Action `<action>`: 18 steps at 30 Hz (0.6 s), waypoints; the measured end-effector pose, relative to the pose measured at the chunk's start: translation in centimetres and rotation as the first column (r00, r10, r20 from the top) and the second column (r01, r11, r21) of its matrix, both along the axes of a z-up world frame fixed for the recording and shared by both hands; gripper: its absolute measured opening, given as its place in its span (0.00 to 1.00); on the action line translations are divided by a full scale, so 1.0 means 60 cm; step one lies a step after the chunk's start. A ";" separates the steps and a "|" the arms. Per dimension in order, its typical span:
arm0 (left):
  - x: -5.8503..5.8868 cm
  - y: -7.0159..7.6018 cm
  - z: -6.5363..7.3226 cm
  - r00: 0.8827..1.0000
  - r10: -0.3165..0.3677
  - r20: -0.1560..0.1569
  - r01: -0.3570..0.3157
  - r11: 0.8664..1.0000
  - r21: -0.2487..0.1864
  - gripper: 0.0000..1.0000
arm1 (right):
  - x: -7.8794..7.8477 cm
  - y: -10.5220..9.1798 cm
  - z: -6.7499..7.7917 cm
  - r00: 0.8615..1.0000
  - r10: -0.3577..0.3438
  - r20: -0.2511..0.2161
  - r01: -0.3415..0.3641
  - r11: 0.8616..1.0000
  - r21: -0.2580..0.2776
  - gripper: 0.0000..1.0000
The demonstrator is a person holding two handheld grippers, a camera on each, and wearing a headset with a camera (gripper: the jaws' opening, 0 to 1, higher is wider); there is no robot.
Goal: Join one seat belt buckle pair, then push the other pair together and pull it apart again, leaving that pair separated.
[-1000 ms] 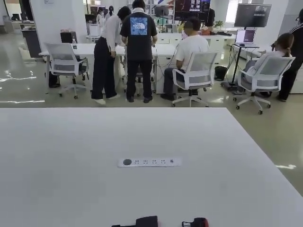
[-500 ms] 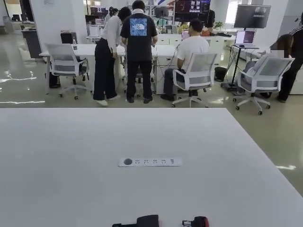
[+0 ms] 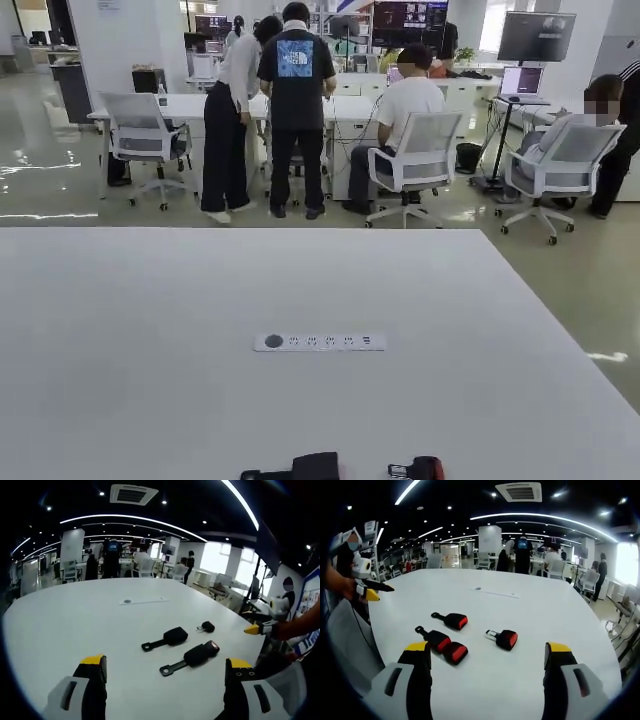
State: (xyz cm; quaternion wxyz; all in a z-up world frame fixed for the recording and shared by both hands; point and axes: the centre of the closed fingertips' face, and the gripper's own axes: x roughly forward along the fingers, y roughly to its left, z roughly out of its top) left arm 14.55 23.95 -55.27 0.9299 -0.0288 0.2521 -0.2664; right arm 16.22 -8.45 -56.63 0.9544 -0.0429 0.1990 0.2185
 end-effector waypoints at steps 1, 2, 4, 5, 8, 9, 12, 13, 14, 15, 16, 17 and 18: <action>0.000 -0.001 0.001 1.000 0.000 0.000 0.000 1.000 -0.001 1.00 | 0.000 0.000 0.000 1.000 0.000 0.000 0.000 1.000 0.000 0.94; 0.000 -0.001 0.001 1.000 0.000 0.001 0.000 1.000 -0.002 1.00 | 0.000 0.000 0.000 1.000 -0.002 -0.001 0.002 1.000 0.002 0.94; 0.000 -0.006 0.004 1.000 -0.002 0.000 0.002 1.000 -0.001 1.00 | -0.002 0.000 0.001 1.000 -0.003 -0.003 0.003 1.000 0.003 0.94; -0.001 -0.005 0.004 1.000 -0.004 0.002 0.004 1.000 0.000 1.00 | -0.003 0.000 0.001 1.000 -0.003 -0.002 0.003 1.000 0.003 0.94; -0.001 -0.005 0.005 1.000 -0.005 0.005 0.005 1.000 0.001 1.00 | -0.002 -0.002 -0.003 1.000 -0.005 -0.007 0.005 1.000 0.003 0.94; -0.001 -0.005 0.005 1.000 -0.004 0.006 0.004 1.000 0.000 1.00 | -0.003 -0.002 -0.003 1.000 -0.005 -0.007 0.005 1.000 0.004 0.94; 0.001 -0.006 0.006 1.000 -0.004 0.008 0.004 1.000 -0.001 1.00 | -0.005 -0.003 -0.001 1.000 -0.004 -0.006 0.004 1.000 0.005 0.94; 0.002 -0.005 0.004 1.000 -0.005 0.008 0.005 1.000 -0.001 1.00 | -0.006 -0.003 -0.001 1.000 -0.004 -0.007 0.004 1.000 0.004 0.94; 0.003 -0.005 0.004 1.000 -0.006 0.007 0.006 1.000 0.000 1.00 | -0.005 -0.004 -0.001 1.000 -0.004 -0.007 0.004 1.000 0.003 0.94; 0.003 -0.007 0.005 1.000 -0.007 0.007 0.007 1.000 -0.001 1.00 | -0.005 -0.004 -0.002 1.000 -0.005 -0.009 0.005 1.000 0.004 0.94; 0.003 -0.008 0.005 1.000 -0.007 0.008 0.007 1.000 -0.002 1.00 | -0.006 -0.004 -0.002 1.000 -0.005 -0.010 0.005 1.000 0.003 0.94; 0.002 -0.009 0.005 1.000 -0.007 0.008 0.008 1.000 -0.002 1.00 | -0.008 -0.004 -0.004 1.000 -0.001 -0.014 0.001 1.000 -0.001 0.94; 0.002 -0.010 0.004 1.000 -0.009 0.007 0.009 1.000 -0.001 1.00 | -0.009 -0.003 -0.004 1.000 0.003 -0.017 -0.003 1.000 -0.002 0.94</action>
